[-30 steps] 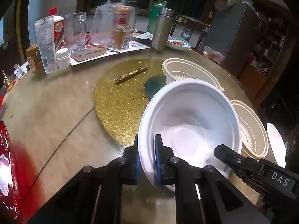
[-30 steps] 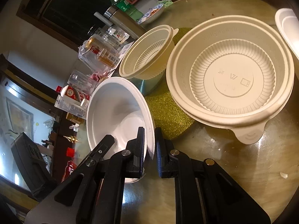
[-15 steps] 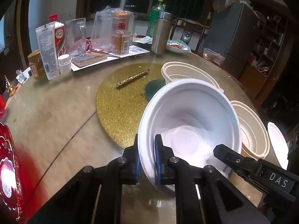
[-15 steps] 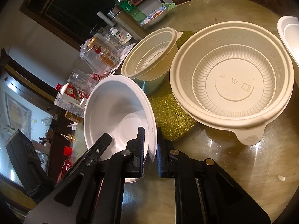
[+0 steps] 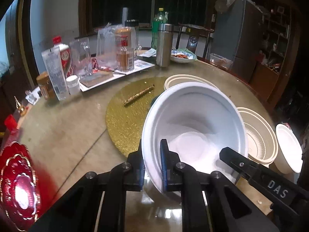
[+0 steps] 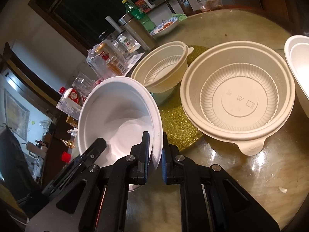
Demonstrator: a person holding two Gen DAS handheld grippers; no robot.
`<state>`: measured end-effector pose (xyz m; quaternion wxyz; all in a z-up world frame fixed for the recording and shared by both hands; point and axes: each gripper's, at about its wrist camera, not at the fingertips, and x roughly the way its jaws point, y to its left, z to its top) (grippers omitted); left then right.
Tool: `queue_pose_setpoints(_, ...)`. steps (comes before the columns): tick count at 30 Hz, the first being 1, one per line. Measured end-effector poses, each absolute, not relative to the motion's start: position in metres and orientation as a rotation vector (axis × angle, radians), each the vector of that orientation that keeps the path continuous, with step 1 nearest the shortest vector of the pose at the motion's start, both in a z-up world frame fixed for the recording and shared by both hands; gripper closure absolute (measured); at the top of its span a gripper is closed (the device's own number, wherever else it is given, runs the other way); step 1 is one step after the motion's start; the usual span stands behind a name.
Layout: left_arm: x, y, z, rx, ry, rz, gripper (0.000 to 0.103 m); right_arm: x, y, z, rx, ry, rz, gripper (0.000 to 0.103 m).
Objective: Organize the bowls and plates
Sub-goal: 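Carry the white foam bowl over to the stacked red plates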
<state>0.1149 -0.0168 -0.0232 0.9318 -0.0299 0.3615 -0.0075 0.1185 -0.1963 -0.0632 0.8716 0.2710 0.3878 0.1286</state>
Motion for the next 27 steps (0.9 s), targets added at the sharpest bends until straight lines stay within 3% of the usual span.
queue_pose_setpoints(27,0.040,0.068,0.016,-0.138,0.646,0.106,0.090,0.070,-0.104,-0.009,0.335,0.743,0.415,0.092)
